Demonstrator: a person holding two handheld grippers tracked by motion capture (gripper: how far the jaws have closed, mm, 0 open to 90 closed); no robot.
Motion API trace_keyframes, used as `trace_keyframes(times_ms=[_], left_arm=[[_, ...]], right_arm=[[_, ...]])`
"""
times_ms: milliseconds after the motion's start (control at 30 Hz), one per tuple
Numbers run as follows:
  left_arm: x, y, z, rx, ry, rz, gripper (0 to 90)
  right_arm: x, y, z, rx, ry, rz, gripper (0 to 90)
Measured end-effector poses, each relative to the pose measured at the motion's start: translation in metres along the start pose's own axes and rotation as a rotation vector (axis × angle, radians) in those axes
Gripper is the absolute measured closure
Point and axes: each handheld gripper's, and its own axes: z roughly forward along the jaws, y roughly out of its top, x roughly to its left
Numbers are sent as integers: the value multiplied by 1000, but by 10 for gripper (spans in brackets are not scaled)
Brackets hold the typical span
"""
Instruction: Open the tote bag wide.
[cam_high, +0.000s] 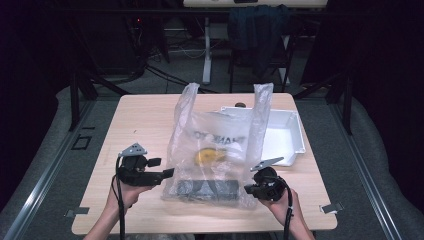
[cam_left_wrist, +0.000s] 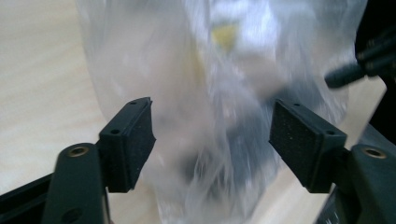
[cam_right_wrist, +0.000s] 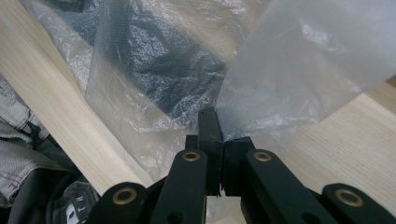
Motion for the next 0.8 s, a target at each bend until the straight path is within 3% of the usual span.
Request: trace_keyframes(times_ms=[67,100,133,200,233,333,433,467,500,533,567,600,633,800], left_arm=[[-2,0,10,22,12,5,339],[-1,-7,23,71,35,25,513],[-1,-11,27,87,16,27,595],[1,-20,34,121,-11,32,746],[1,-20,34,121,-11,32,799],[2,-29,36,150,-51,36,857],[2,-33,34,165,-80,38,877],[2,-34,34,174,-82,40,879],[2,-36,33,174,-83,40,879],[2,-38,33,184,-90,33,880],[2,-40,32,192,-93,35,880],[3,-42,32,199,-92,36,880],[3,-43,31,207,-89,40,880],[10,-52,28,253,-78,38,876]], right_arm=[[2,-1,1,13,-1,-14,892],[2,-2,2,21,6,-14,878],[2,-3,2,29,6,-12,848],[0,-4,1,33,16,-8,684],[0,-4,1,33,16,-8,684],[-7,1,-12,-22,21,29,482],[-15,14,-32,-136,-5,66,457],[-17,17,-35,-162,-8,74,477],[-18,22,-37,-190,-14,83,554],[-20,28,-35,-205,-27,92,737],[-20,28,-32,-201,-28,89,797],[-20,28,-32,-201,-28,89,797],[-19,26,-26,-171,-33,82,871],[-12,16,-18,-118,-36,74,900]])
